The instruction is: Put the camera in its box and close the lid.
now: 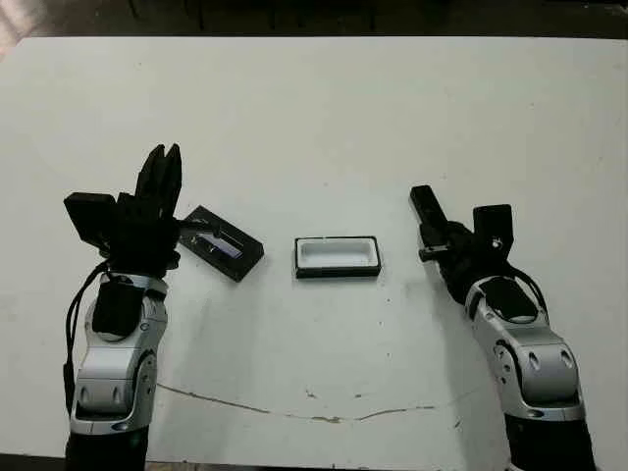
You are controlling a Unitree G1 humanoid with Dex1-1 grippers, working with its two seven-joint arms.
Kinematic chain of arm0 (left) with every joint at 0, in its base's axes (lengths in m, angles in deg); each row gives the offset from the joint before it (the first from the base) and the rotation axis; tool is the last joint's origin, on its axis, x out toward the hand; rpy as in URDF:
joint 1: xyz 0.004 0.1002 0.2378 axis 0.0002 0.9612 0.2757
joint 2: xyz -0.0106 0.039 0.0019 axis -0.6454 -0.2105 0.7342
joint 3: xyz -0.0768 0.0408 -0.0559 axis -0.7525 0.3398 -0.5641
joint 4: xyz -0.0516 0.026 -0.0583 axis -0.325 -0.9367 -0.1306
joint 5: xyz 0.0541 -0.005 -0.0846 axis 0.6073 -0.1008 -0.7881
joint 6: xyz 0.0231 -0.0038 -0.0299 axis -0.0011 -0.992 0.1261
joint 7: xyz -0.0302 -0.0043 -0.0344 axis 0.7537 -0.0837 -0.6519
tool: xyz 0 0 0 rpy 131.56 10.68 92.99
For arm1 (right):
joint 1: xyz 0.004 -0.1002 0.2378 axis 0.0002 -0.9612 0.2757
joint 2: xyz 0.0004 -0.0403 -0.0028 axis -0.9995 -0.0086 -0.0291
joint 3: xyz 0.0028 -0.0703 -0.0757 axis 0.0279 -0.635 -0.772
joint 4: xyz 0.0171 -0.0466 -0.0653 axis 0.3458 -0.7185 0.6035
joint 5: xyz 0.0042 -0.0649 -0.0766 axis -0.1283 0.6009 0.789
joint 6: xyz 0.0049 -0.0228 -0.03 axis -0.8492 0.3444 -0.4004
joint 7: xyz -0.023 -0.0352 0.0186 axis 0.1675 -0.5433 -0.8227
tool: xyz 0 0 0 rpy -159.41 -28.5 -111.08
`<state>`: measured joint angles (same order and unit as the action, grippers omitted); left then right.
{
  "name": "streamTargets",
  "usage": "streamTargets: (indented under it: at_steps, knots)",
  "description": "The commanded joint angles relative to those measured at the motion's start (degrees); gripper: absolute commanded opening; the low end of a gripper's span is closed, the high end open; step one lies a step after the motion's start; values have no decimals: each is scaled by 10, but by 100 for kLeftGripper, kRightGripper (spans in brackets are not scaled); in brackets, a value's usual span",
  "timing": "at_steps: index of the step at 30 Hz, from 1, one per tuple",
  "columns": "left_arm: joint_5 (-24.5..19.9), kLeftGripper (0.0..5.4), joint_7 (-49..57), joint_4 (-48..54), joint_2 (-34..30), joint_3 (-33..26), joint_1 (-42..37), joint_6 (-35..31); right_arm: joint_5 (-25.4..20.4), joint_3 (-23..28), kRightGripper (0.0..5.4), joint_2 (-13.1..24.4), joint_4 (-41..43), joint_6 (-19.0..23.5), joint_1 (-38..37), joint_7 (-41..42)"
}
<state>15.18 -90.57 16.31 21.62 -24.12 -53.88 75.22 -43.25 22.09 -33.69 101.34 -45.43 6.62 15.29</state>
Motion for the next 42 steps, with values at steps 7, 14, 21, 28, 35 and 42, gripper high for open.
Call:
streamTargets:
  at_steps: [7,14,21,28,35,42]
  knots:
    - [4,0,-1,-12,-8,-3,13,-5,1,-3,7,7,-16,12,-6,5]
    - [2,0,1,-8,-5,-2,10,-15,-15,17,7,26,-27,-45,-3,41]
    - [3,0,4,-7,-2,2,8,-16,-58,66,6,81,-61,-129,49,122]
    - [2,0,7,-7,1,4,11,-12,-114,85,6,152,-147,-206,128,259]
    - [0,0,9,-5,2,3,13,-13,-123,33,4,221,-248,-244,221,426]
    - [6,0,16,-1,4,4,15,-15,-95,-50,4,256,-361,-275,324,588]
